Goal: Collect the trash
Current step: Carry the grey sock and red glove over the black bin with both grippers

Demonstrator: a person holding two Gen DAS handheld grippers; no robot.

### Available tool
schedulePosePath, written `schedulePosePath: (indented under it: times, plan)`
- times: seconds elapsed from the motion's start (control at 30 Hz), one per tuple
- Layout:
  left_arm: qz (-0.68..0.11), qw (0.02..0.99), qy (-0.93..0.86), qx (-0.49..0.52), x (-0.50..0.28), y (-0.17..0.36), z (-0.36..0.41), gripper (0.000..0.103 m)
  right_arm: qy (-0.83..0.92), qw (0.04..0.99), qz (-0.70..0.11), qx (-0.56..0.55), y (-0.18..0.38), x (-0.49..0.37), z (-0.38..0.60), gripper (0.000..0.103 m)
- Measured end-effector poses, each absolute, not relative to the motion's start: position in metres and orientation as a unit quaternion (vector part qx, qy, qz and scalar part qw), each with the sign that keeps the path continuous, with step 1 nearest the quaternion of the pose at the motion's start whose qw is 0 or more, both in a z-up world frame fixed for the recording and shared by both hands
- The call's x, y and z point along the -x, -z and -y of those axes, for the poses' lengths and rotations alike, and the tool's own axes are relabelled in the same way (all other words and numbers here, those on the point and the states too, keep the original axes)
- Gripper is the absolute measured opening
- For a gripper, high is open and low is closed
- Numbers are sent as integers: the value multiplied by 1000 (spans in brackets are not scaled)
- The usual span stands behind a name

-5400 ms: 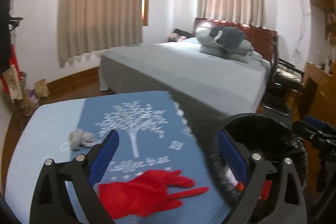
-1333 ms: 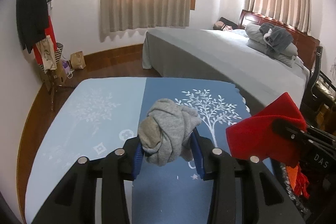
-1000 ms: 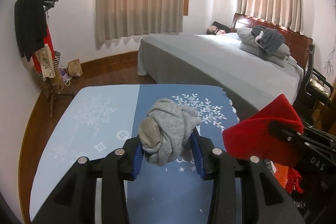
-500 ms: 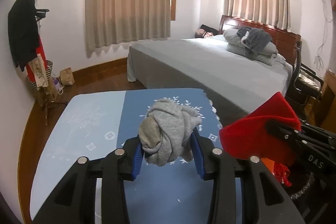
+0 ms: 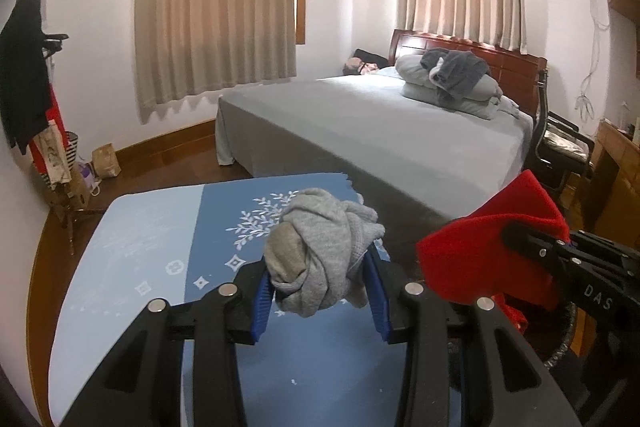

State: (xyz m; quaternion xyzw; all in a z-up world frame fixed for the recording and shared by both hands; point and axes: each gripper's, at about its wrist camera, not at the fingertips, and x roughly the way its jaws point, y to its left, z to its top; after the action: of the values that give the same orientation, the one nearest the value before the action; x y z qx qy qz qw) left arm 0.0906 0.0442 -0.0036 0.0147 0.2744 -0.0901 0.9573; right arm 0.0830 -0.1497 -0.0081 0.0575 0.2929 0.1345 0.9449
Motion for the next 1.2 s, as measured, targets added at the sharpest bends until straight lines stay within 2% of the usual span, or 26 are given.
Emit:
schedulePosePath:
  times: [0.7,1.2]
  plan:
    - [-270,955,123,-30,-91,3,-19,41,-100,950,-286,-72,8,-61,186,13]
    - [-264,948,169,-46,-96,4,30,41,-49,955,-279,-87,9,-50,232,13]
